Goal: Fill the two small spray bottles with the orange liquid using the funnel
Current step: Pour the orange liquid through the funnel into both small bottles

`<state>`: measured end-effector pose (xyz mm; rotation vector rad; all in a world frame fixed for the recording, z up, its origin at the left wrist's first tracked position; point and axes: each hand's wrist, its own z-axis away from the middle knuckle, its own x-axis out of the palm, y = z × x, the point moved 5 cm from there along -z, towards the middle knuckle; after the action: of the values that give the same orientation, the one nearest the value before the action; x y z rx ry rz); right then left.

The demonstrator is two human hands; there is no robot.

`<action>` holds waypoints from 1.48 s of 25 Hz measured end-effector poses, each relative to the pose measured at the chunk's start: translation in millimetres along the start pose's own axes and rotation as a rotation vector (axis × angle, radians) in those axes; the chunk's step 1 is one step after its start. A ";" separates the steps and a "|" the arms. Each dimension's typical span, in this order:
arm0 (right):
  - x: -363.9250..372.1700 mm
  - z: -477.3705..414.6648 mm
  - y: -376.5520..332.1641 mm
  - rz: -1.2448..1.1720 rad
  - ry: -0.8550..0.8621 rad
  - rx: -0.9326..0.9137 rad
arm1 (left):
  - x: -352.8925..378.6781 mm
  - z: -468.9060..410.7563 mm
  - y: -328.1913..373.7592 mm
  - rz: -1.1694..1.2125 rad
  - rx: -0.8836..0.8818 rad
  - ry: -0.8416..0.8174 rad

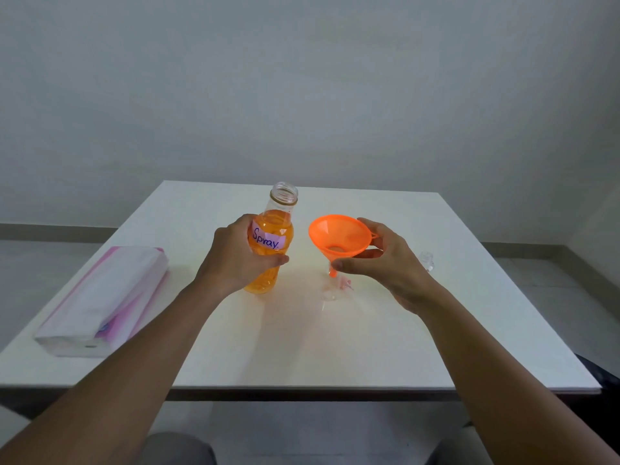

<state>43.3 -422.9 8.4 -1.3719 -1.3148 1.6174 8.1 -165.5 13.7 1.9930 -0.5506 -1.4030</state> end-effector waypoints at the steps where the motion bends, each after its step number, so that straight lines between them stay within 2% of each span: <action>1: -1.8 1.1 -2.2 0.018 -0.001 -0.005 | -0.6 0.1 1.0 -0.006 0.003 -0.003; 6: -11.4 0.3 -29.6 0.220 0.082 -0.125 | -5.2 -0.5 3.7 -0.030 0.008 -0.013; 13: 4.5 -11.0 -46.0 0.666 0.013 -0.146 | -13.3 -1.6 10.1 -0.044 0.074 -0.031; 25: -1.1 -11.2 -50.6 0.715 -0.005 -0.120 | -30.5 -9.1 26.4 -0.388 0.238 -0.024; 37: -6.2 -9.0 -47.4 0.714 -0.023 -0.103 | -35.8 -15.0 39.6 -0.433 0.252 -0.070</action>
<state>47.2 -411.9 55.6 -2.0437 -0.9738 2.0290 10.7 -166.4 69.1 2.3741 -0.3506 -1.7344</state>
